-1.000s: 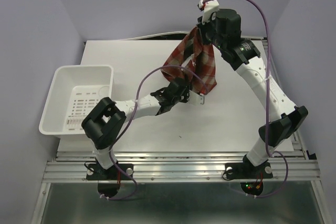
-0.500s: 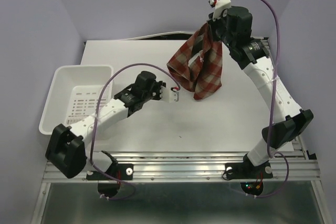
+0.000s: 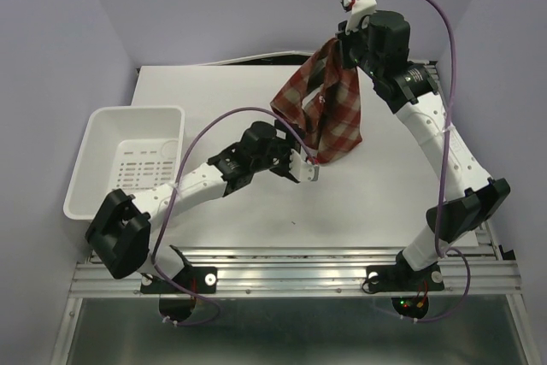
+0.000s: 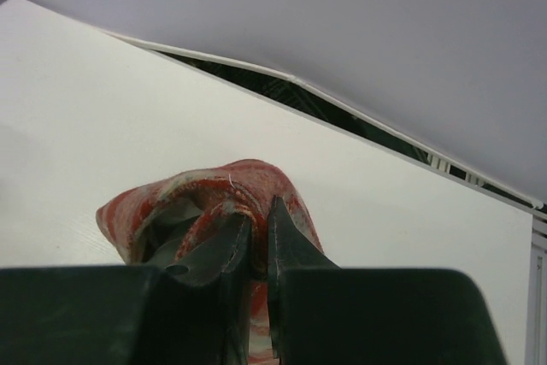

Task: Fold and stack the skirts
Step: Flatten the skirt out

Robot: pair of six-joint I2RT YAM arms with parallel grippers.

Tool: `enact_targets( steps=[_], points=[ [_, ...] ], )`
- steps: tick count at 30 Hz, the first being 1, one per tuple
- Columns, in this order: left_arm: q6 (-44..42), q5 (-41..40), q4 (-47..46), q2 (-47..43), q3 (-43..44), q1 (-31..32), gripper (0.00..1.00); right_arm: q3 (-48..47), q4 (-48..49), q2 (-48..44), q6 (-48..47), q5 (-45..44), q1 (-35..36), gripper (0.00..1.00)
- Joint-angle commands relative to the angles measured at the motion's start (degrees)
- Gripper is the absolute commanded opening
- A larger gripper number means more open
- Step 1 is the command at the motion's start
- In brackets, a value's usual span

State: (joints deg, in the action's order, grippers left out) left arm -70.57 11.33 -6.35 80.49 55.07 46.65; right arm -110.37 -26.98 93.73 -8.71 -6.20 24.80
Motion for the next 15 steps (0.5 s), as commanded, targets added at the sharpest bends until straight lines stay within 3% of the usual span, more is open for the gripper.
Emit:
enact_targets(
  steps=[1,15],
  points=[
    [-0.8,6.59,-11.31,0.36,0.56,0.02,0.98,-4.15,2.37,-0.39,4.4,2.85,-0.19,0.01],
    [-0.72,3.0,-11.14,17.33,14.62,-1.56,0.98,-3.01,0.26,-2.59,6.69,5.67,-0.19,0.01]
  ],
)
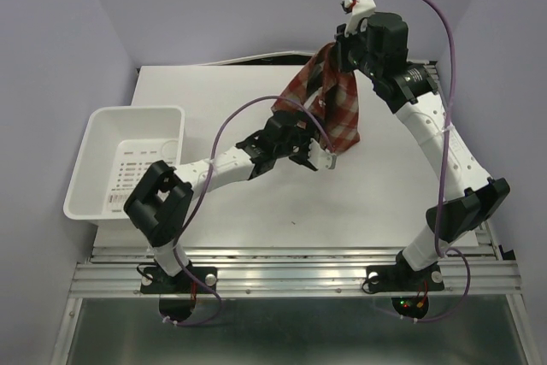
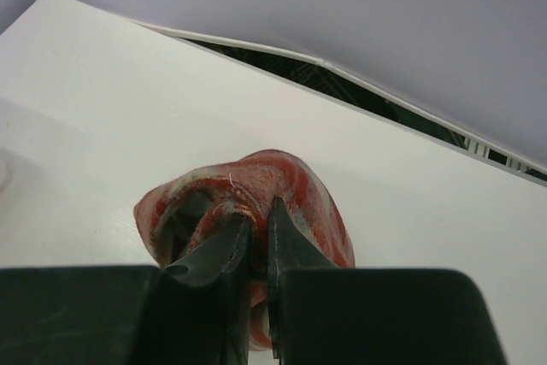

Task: Fold and stack the skirts
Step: Flatten the skirt out

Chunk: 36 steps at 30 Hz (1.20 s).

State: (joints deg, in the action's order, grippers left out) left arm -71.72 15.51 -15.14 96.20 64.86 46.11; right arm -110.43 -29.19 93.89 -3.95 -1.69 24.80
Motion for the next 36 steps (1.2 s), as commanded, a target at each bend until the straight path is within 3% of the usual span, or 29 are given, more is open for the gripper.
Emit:
enact_targets(
  steps=[1,7,12,14,19,23,27,28,30,31,36],
  points=[
    [0.71,-2.31,-2.53,2.49,5.62,-1.28,0.98,-2.69,2.47,-3.27,2.01,1.08,-0.19,0.01],
    [-0.17,-5.49,1.76,8.2,10.63,-2.16,0.94,-2.85,1.94,-4.5,1.92,0.99,-0.19,0.01],
    [-3.15,-9.35,9.06,10.06,12.13,-2.16,0.75,-3.74,2.29,-4.59,0.52,-1.46,-0.19,0.01],
    [-5.0,-9.7,15.03,9.53,11.44,-2.16,0.63,-3.82,2.73,-4.68,-1.15,-2.34,-0.19,0.01],
    [-12.11,-10.5,32.84,3.21,7.22,-2.34,0.48,-3.13,4.32,-4.5,-4.66,-4.72,-2.03,0.01],
    [-16.24,-8.14,40.86,-3.82,3.0,-5.84,0.46,-1.02,4.93,-5.29,-6.95,-3.06,-5.72,0.01],
    [-17.31,-6.72,42.73,-8.39,3.33,-13.21,0.4,2.58,5.02,-7.22,-9.59,-0.51,-6.34,0.01],
    [-16.61,-4.37,42.12,-8.92,3.86,-14.54,0.41,3.81,5.02,-7.75,-10.2,-0.24,-6.34,0.01],
    [-14.42,0.11,40.02,-10.68,5.27,-16.92,0.54,4.96,4.93,-8.37,-10.55,0.9,-6.34,0.01],
    [-12.84,2.23,38.53,-13.12,5.19,-17.8,0.66,5.49,4.93,-8.63,-10.47,1.16,-6.34,0.01],
    [-2.14,14.45,28.42,-23.13,-1.46,-18.95,0.88,6.81,3.97,-8.81,-7.84,10.45,-6.34,0.01]
  ],
)
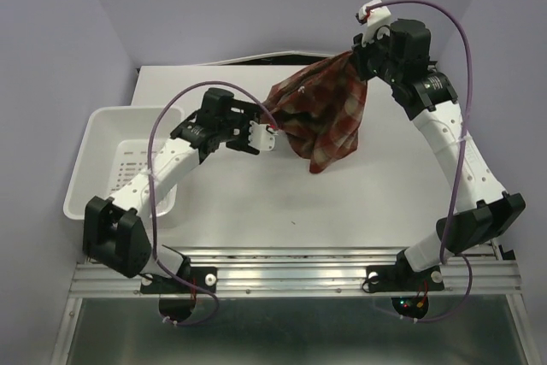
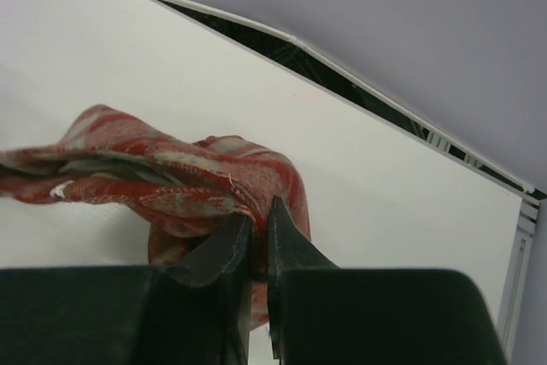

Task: Fold and stack the skirts
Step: Flatten the skirt out

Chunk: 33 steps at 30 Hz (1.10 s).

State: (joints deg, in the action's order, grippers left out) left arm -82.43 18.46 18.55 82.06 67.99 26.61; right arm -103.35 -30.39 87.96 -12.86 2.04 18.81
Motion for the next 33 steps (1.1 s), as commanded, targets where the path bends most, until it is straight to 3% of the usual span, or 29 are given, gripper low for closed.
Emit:
enact_targets(
  steps=[1,4,6,10,11,14,24,30,33],
  points=[
    [10.78,13.17,-6.84,-10.42,-5.92,0.55,0.89,-0.45,4.73,-2.62,3.09,7.88,-0.35,0.01],
    [19.73,18.1,-10.8,-14.55,-10.67,0.72,0.95,-1.15,3.85,-1.39,6.26,11.31,-0.35,0.01],
    [31.24,19.25,-13.26,-16.22,-13.56,0.72,0.96,-1.33,3.76,-0.6,8.72,11.14,-0.35,0.01],
    [54.33,10.23,-21.34,-15.88,-16.74,0.81,0.98,-1.94,4.2,0.8,12.32,8.69,-0.35,0.01],
    [54.4,8.98,-21.97,-15.45,-16.83,0.81,0.99,-2.03,4.55,0.81,12.68,8.24,-0.35,0.01],
    [66.04,6.08,-24.94,-14.56,-17.36,1.07,0.99,-2.38,5.43,0.98,14.88,7.19,-0.35,0.01],
    [71.09,-13.61,-34.97,-10.35,-22.46,23.38,0.99,-3.0,6.22,2.39,19.8,7.01,-0.35,0.01],
    [73.03,-33.2,-36.12,2.54,-14.66,32.61,0.99,-1.94,6.49,3.18,23.41,4.64,-0.35,0.01],
    [75.57,-40.15,-34.46,6.96,-9.21,34.29,0.98,-1.59,6.49,3.53,25.51,4.28,-0.35,0.01]
  ],
)
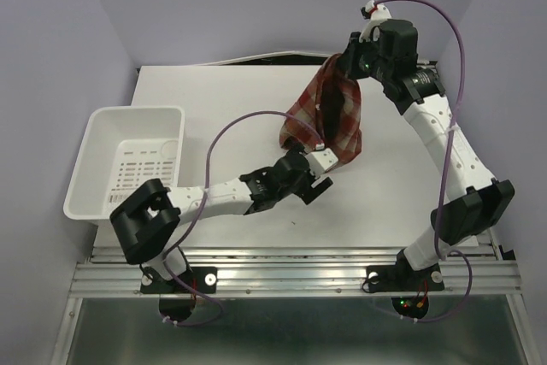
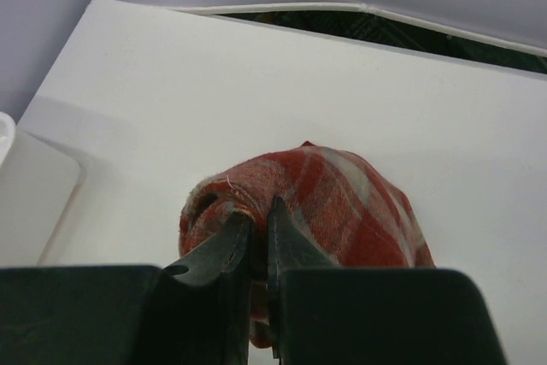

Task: Fold and stack the skirts
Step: Flatten the skirt out

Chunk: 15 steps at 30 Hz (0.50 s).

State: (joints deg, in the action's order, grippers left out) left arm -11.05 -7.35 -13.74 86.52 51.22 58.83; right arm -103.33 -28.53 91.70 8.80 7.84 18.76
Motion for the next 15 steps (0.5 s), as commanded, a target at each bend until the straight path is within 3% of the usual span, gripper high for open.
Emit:
enact_targets(
  steps=[1,7,15],
  points=[
    [5.59,-16.09,-2.0,4.86,8.8,2.6,0.98,-1.53,4.63,-0.12,4.55,-1.25,-0.31,0.01],
    [18.42,-26.12,1.26,12.18,17.24,3.13,0.91,-0.56,4.72,-0.03,8.6,0.33,-0.31,0.01],
    [28.36,-36.23,7.05,20.69,26.03,3.13,0.95,-0.21,4.8,-0.12,10.8,1.22,-0.31,0.01]
  ],
)
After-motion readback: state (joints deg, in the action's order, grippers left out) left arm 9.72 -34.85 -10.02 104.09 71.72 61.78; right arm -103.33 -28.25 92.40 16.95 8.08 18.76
